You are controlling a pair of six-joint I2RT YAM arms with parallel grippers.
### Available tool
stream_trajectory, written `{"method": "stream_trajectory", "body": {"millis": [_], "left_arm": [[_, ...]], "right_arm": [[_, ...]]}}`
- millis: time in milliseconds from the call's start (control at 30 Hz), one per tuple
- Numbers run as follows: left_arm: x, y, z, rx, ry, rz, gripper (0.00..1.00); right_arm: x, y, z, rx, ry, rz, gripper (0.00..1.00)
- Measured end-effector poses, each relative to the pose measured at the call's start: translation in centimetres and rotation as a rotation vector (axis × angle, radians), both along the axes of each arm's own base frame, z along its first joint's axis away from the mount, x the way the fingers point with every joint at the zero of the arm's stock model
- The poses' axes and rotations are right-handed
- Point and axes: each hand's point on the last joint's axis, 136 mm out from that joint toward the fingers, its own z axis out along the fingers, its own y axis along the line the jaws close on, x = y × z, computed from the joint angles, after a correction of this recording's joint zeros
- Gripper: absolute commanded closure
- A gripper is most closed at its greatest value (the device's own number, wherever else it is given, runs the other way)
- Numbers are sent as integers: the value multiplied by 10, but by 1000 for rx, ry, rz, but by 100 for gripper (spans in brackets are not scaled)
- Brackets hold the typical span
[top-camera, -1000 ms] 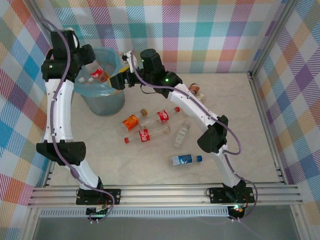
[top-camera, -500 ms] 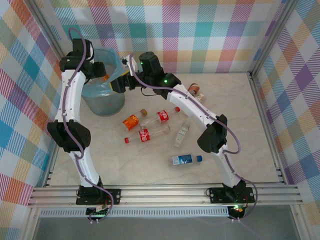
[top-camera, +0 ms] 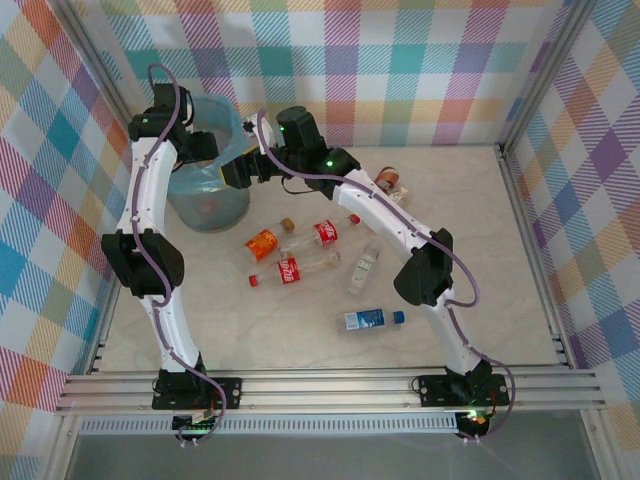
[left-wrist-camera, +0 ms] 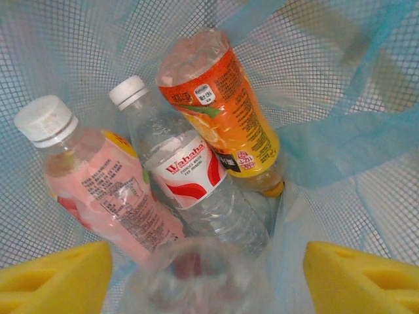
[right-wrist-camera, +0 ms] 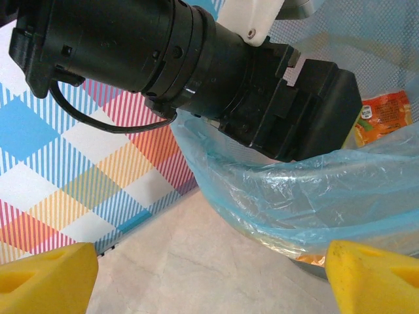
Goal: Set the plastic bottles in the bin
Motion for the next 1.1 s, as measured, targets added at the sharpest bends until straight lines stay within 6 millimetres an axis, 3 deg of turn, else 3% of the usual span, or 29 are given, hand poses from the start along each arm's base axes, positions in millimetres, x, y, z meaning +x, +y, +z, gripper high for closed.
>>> {"method": "stream_trajectory", "body": {"millis": [333,567,767,900,1000,1100], "left_arm": [[0,0,8,-3,-16,6,18],[-9,0,51,-7,-105,12,7],[-35,-3,107,-17,-225,9,7],[-56,-3,139,-16,-298,12,8],[-72,-3,149,-16,-315,12,8],[-88,-6,142,-19,-293,6,9]], "right_arm": [[-1,0,0,1,1,7,10],[-2,-1,-5,-18,3,12,9],[-7,-6,-9,-54,-5,22,8],[-20,-19,-6,-76,11,23,8],[-34,-33,2,-79,12,25,8],[-48,-47,10,-84,-7,28,8]]}}
